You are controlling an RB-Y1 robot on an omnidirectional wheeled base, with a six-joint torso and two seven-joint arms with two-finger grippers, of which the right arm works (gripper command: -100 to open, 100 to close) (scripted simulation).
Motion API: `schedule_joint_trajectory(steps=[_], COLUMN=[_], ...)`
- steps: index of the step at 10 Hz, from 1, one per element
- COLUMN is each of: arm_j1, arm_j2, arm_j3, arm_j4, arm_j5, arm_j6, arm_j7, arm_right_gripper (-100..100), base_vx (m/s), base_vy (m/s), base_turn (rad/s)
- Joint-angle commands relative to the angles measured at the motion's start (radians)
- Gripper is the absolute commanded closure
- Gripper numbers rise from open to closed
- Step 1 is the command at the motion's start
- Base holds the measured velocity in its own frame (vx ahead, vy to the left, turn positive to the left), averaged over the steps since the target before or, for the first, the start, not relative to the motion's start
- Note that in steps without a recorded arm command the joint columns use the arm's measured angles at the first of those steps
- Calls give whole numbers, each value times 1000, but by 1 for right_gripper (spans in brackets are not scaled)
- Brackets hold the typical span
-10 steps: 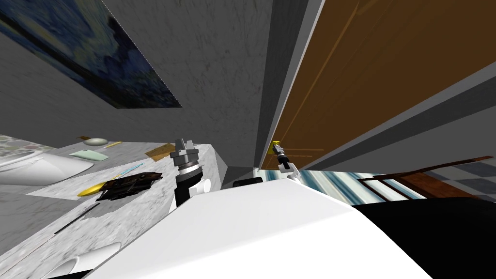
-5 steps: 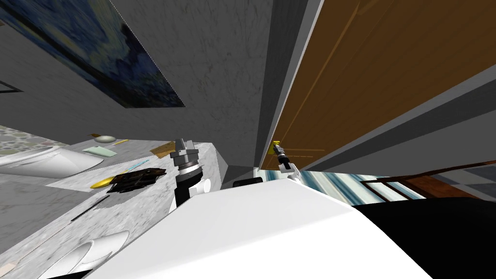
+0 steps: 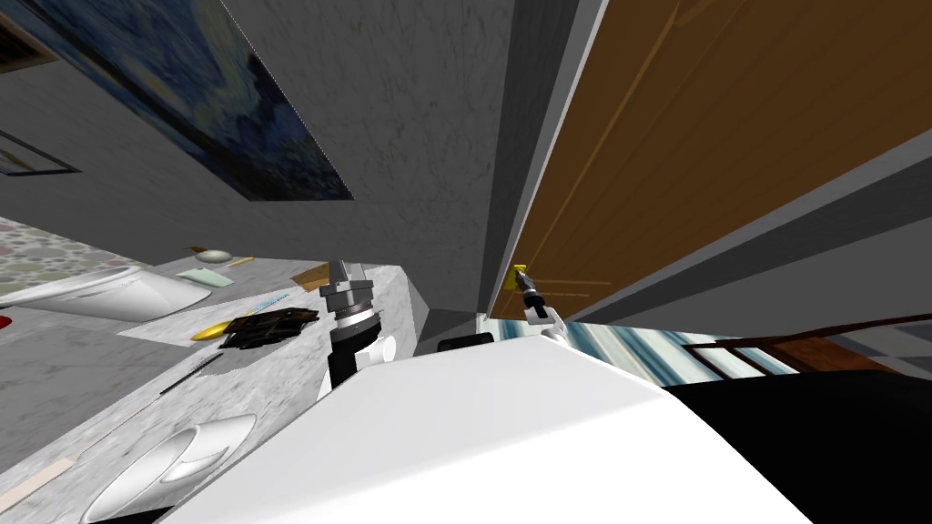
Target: Pull the door open
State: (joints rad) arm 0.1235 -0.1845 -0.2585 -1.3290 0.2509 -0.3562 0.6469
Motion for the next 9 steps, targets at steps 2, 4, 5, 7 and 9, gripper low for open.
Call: schedule_joint_trajectory(steps=[2, 4, 5, 7, 9], arm_j1=[3, 7, 7, 9, 14], arm_j2=[-4, -13, -13, -18, -29], arm_j3=[6, 14, 14, 19, 28], arm_j4=[-1, -2, -2, -2, -3], arm_j5=[-26, -73, -73, -98, -149], arm_j6=[-1, -4, -4, -6, -9], arm_j7=[-55, -120, -135, -176, -240], arm_right_gripper=[100, 100, 100, 100, 100], base_vx=[-30, -37, -43, -36, -39], base_vy=[-10, -13, -16, -16, -18], base_turn=[32, 61, 38, 49, 65])
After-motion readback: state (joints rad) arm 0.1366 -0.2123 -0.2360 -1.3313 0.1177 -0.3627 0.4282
